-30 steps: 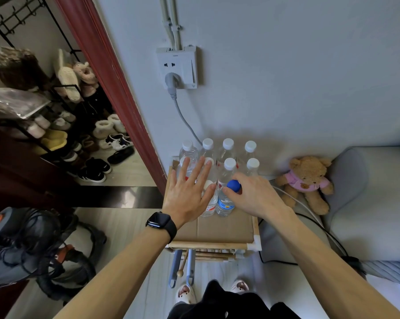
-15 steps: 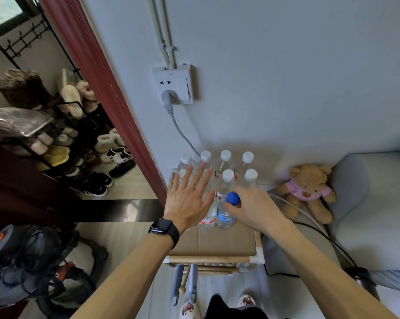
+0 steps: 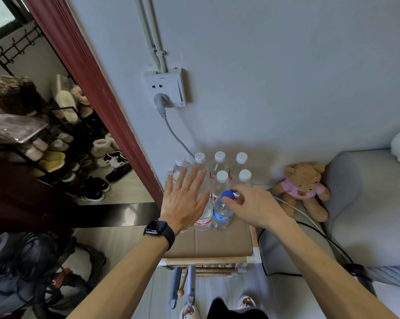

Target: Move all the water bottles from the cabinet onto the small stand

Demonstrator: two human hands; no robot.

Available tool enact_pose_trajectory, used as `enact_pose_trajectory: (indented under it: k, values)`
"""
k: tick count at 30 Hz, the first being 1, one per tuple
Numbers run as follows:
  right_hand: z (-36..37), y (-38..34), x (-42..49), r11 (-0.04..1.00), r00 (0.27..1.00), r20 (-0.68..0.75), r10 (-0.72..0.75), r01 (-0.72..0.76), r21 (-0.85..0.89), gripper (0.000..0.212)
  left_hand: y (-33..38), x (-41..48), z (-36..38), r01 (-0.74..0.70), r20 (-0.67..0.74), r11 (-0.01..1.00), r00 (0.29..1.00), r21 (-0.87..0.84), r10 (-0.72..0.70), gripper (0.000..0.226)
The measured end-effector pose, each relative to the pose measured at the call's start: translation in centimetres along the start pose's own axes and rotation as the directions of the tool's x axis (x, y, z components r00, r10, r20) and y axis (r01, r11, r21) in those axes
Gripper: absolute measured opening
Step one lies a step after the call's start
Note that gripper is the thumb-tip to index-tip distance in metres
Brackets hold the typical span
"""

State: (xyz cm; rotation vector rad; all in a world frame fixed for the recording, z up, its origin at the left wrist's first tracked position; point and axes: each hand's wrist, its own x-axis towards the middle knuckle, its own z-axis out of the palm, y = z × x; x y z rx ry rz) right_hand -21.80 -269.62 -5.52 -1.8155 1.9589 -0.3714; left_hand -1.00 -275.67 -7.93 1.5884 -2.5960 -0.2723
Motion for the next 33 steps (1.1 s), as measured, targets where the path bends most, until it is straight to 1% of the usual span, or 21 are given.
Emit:
enact_pose_trajectory:
  k: [3, 5, 7, 9, 15, 18, 20, 22, 24, 28, 30, 33]
  values:
    - [0.7, -0.5, 0.0, 0.998, 0.998, -0.045, -0.047, 0.045, -0.053, 0.047, 0.1, 0.3, -0.1, -0.010, -0.025, 1.000, 1.000, 0.027, 0.010, 0.060]
    - [1.2, -0.9, 0.0, 0.994, 0.996, -0.060, -0.072, 0.067, -0.081, 0.041, 0.0, 0.5, 0.0, -0.025, -0.013, 0.999, 1.000, 0.035, 0.025, 0.059]
    - [1.4, -1.0, 0.0, 0.995, 0.996, -0.043, -0.080, 0.078, -0.061, 0.033, -0.1, 0.6, 0.2, -0.040, -0.007, 0.998, 0.999, 0.039, 0.041, 0.058]
    - [1.3, -1.1, 0.0, 0.997, 0.997, -0.019, -0.069, 0.068, -0.039, 0.030, -0.2, 0.6, 0.4, -0.039, -0.010, 0.998, 0.999, 0.047, 0.039, 0.058]
    - [1.0, -1.4, 0.1, 0.995, 0.998, -0.012, -0.054, 0.052, -0.081, 0.031, 0.1, 0.8, 0.7, -0.010, -0.028, 0.998, 1.000, 0.054, 0.011, 0.058]
    - [1.0, -1.5, -0.2, 0.988, 1.000, 0.015, -0.026, 0.028, -0.155, 0.038, 0.0, 0.7, 1.0, -0.004, -0.045, 0.998, 0.999, 0.067, 0.007, 0.060]
    - [1.2, -1.4, -0.4, 0.985, 1.000, -0.007, -0.011, 0.010, -0.173, 0.042, 0.0, 0.7, 1.0, -0.014, -0.052, 0.998, 0.998, 0.064, 0.017, 0.060]
    - [1.5, -1.4, -0.8, 0.990, 0.996, -0.085, -0.016, 0.004, -0.141, 0.043, -0.1, 0.6, 1.1, -0.023, -0.058, 0.997, 0.998, 0.074, 0.028, 0.061]
    - [2.0, -1.4, -1.1, 0.996, 0.990, -0.131, -0.047, 0.036, -0.081, 0.038, -0.2, 0.7, 1.1, -0.027, -0.052, 0.997, 0.998, 0.074, 0.031, 0.062]
    - [2.4, -1.5, -1.3, 0.995, 0.990, -0.102, -0.093, 0.088, -0.045, 0.035, -0.3, 0.7, 1.0, -0.035, -0.065, 0.996, 0.997, 0.080, 0.040, 0.062]
    - [2.1, -1.9, -1.6, 0.997, 0.994, -0.085, -0.066, 0.064, -0.032, 0.039, -0.2, 0.6, 1.0, -0.040, -0.072, 0.997, 0.996, 0.064, 0.044, 0.061]
    - [0.2, -2.4, -1.6, 0.997, 0.998, -0.052, -0.045, 0.041, -0.069, 0.046, 0.0, 0.5, 0.9, -0.046, -0.077, 0.997, 0.996, 0.064, 0.051, 0.062]
